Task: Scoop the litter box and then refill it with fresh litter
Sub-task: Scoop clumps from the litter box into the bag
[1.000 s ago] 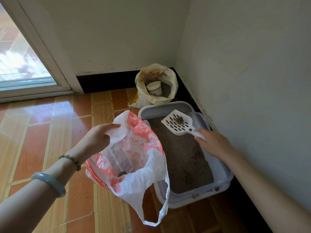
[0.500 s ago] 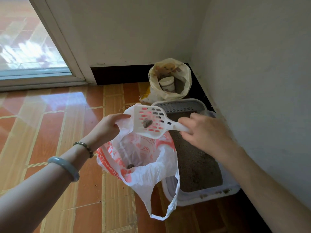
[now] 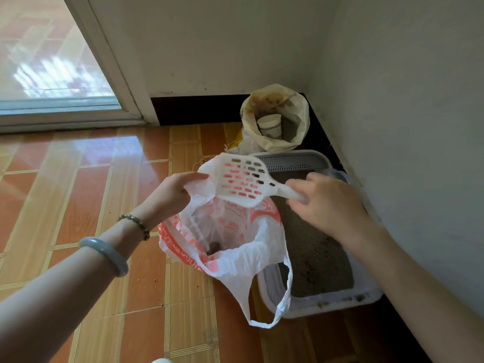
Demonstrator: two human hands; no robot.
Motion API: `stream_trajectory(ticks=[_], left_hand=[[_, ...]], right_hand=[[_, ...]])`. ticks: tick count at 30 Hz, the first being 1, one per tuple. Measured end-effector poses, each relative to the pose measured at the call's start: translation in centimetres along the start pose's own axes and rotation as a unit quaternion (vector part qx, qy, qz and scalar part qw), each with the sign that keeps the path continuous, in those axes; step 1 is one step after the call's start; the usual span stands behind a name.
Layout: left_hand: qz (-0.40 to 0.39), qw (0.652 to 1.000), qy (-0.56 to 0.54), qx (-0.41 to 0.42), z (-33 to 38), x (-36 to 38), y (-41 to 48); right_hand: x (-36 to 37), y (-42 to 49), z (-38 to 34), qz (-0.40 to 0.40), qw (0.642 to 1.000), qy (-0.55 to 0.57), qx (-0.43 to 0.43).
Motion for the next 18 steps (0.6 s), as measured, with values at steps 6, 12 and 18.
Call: stream_trajectory(ticks=[6,12,18], left_hand=[[0.008,1.0,0.0,0.007,0.2,-0.1,-0.2],[0.022,1.0,0.016,0.013,1.2,-0.2,-0.4],[0.007,0.999,0.034,0.034,1.6,0.8,-0.2]], right_hand=[[0.2,-1.2,8.2,-0.113,0.969,0.158,0.155],[7.9,-4.7,11.1,-0.336,0.92,0.028,0.199],[10.9,-8.1,12.7,-0.461,0.853,-0.093,0.227]])
Point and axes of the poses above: each hand's wrist, its own y-axis towards the middle knuckle, its own x-axis out of the palm, z = x × y, the point moved 10 cm from there along y, towards the middle knuckle, and after that the axes turned 4 degrees about -y, right-handed, at the moved point
